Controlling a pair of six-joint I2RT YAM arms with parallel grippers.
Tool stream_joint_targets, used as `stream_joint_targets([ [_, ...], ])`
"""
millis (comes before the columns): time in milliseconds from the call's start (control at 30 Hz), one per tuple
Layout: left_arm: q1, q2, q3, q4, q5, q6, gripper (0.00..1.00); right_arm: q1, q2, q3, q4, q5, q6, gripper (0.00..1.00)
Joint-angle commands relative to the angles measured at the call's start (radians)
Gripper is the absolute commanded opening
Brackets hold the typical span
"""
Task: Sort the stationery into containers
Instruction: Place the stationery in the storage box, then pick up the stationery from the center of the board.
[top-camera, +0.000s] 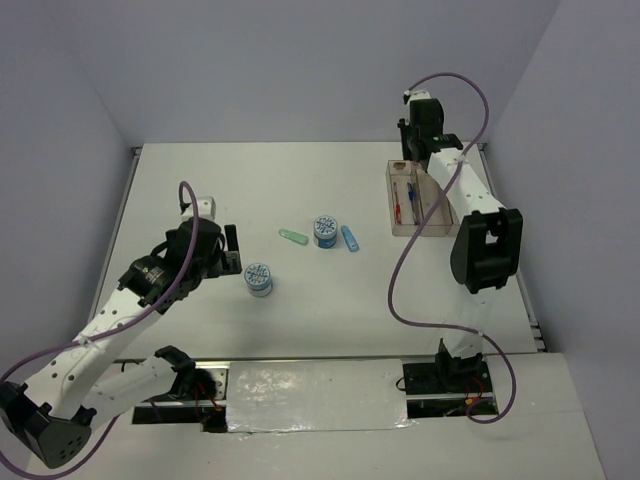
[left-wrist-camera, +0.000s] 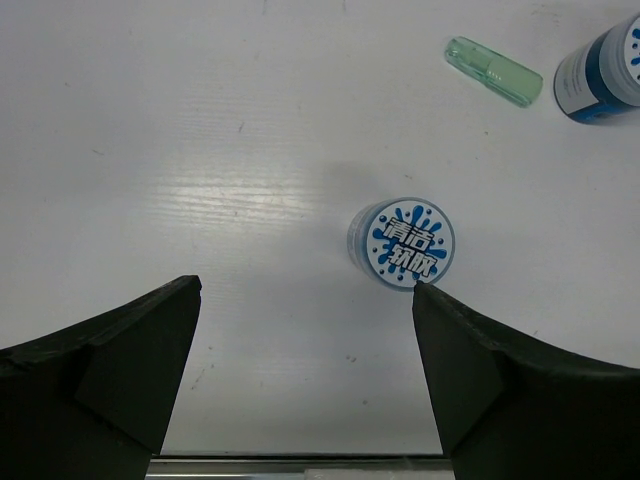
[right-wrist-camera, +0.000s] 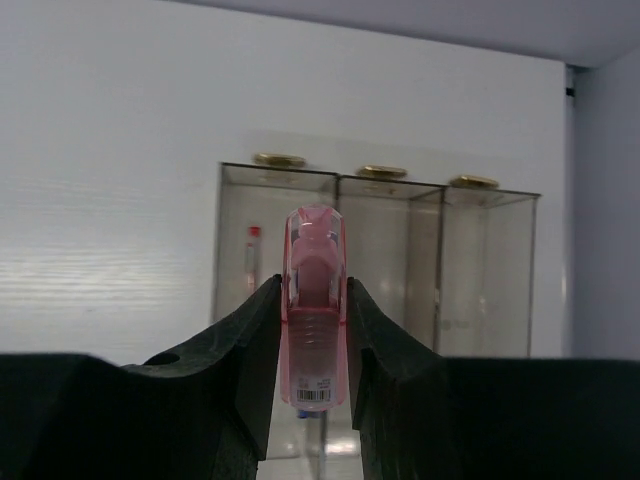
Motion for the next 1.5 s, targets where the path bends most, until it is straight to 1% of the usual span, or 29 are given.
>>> stream_joint_targets([
  [0, -0.012, -0.027, -0.003, 0.040, 0.036, 0.029, 0.99, -0.058, 0.056, 0.036, 0.023, 0.157, -0.153, 0.00],
  [100, -0.017, -0.050, -0.009, 0.048, 0.047, 0.032, 0.99, -0.097, 0.064, -0.025, 0.119, 0.211, -0.231, 0.00],
  [233, -0.017, -0.061, -0.011, 0.054, 0.061, 0.037, 0.99, -0.134, 0.079, -0.065, 0.179, 0.243, -0.248, 0.00],
  [300, -0.020, -0.061, -0.014, 0.059, 0.078, 0.043, 0.99, -0.137, 0.096, -0.064, 0.184, 0.266, -0.245, 0.00],
  [333, -0.020, -0.059, -0.014, 0.060, 0.083, 0.046, 0.99, -0.166, 0.105, -0.059, 0.176, 0.275, -0.242, 0.00],
  [400, -0.021, -0.059, -0.014, 0.063, 0.095, 0.050, 0.99, -0.175, 0.136, -0.041, 0.159, 0.287, -0.238, 0.00],
  [467, -0.021, -0.065, -0.014, 0.065, 0.101, 0.055, 0.99, -0.175, 0.159, -0.056, 0.173, 0.303, -0.245, 0.00],
  [500, -0.021, -0.068, -0.014, 0.068, 0.107, 0.057, 0.99, -0.175, 0.167, -0.061, 0.179, 0.338, -0.245, 0.01],
  [600, -0.023, -0.081, -0.018, 0.072, 0.115, 0.060, 0.99, -0.184, 0.202, -0.058, 0.164, 0.356, -0.239, 0.06],
  [667, -0.023, -0.085, -0.018, 0.074, 0.118, 0.063, 0.99, -0.189, 0.207, -0.056, 0.150, 0.328, -0.218, 0.14],
  [733, -0.023, -0.085, -0.018, 0.076, 0.127, 0.067, 0.99, -0.189, 0.198, -0.065, 0.149, 0.289, -0.207, 0.31],
  [767, -0.023, -0.085, -0.018, 0.076, 0.129, 0.069, 0.99, -0.189, 0.196, -0.061, 0.146, 0.292, -0.189, 0.41],
  [800, -0.023, -0.085, -0.017, 0.077, 0.129, 0.069, 0.99, -0.189, 0.196, -0.050, 0.133, 0.292, -0.186, 0.59],
  [833, -0.023, -0.085, -0.020, 0.076, 0.127, 0.067, 0.99, -0.189, 0.194, -0.042, 0.123, 0.287, -0.181, 0.70],
  [867, -0.023, -0.085, -0.020, 0.077, 0.127, 0.066, 0.99, -0.187, 0.191, -0.032, 0.110, 0.280, -0.175, 0.94],
  [900, -0.023, -0.087, -0.020, 0.077, 0.127, 0.066, 0.99, -0.189, 0.187, -0.021, 0.086, 0.280, -0.166, 1.00],
  [1000, -0.023, -0.088, -0.020, 0.079, 0.126, 0.066, 0.99, -0.178, 0.143, 0.028, 0.037, 0.269, -0.127, 1.00],
  [1100, -0.025, -0.082, -0.018, 0.076, 0.122, 0.066, 0.99, -0.149, 0.084, 0.041, 0.006, 0.270, -0.110, 1.00],
  [1133, -0.025, -0.081, -0.018, 0.074, 0.119, 0.064, 0.99, -0.103, 0.075, 0.047, -0.003, 0.280, -0.086, 1.00],
  [1200, -0.025, -0.081, -0.018, 0.071, 0.112, 0.060, 0.99, -0.082, 0.043, 0.073, -0.065, 0.234, -0.039, 1.00],
  [1267, -0.025, -0.082, -0.018, 0.073, 0.104, 0.058, 0.99, -0.030, 0.004, 0.035, -0.054, 0.203, -0.009, 1.00],
  [1300, -0.025, -0.082, -0.018, 0.073, 0.103, 0.057, 0.99, -0.008, -0.035, 0.019, -0.049, 0.174, 0.026, 1.00],
  [1333, -0.025, -0.081, -0.018, 0.071, 0.099, 0.057, 0.99, 0.013, -0.058, -0.005, -0.034, 0.113, 0.038, 1.00],
  [1367, -0.025, -0.079, -0.017, 0.068, 0.089, 0.055, 0.99, 0.055, -0.098, -0.059, -0.002, -0.017, 0.057, 0.99],
  [1433, -0.023, -0.077, -0.014, 0.060, 0.076, 0.047, 0.99, 0.101, -0.125, -0.108, 0.039, -0.132, 0.138, 0.96],
  [1467, -0.023, -0.076, -0.012, 0.059, 0.069, 0.044, 0.99, 0.148, -0.134, -0.149, 0.081, -0.188, 0.153, 0.94],
])
